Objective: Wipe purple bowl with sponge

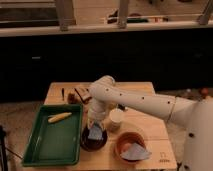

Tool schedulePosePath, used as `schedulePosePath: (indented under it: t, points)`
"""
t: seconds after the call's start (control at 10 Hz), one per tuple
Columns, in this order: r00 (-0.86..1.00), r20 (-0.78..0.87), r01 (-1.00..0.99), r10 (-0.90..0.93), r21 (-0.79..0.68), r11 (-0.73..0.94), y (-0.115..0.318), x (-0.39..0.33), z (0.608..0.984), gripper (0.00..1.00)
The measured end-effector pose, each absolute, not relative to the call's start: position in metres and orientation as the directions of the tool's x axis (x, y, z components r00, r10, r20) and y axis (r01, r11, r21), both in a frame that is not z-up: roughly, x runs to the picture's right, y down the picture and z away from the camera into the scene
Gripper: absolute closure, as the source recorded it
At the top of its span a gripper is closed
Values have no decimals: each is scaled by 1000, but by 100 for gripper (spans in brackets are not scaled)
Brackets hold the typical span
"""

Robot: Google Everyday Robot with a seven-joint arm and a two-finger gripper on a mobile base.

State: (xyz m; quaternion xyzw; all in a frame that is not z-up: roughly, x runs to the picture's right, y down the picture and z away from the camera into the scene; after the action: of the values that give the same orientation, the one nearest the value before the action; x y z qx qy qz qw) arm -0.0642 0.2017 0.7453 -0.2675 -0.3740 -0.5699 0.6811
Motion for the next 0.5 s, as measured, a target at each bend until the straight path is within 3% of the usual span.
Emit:
schedulePosePath:
  t: [0.5]
  points:
    - [-66,824,977,-563,167,130,218,-107,734,100]
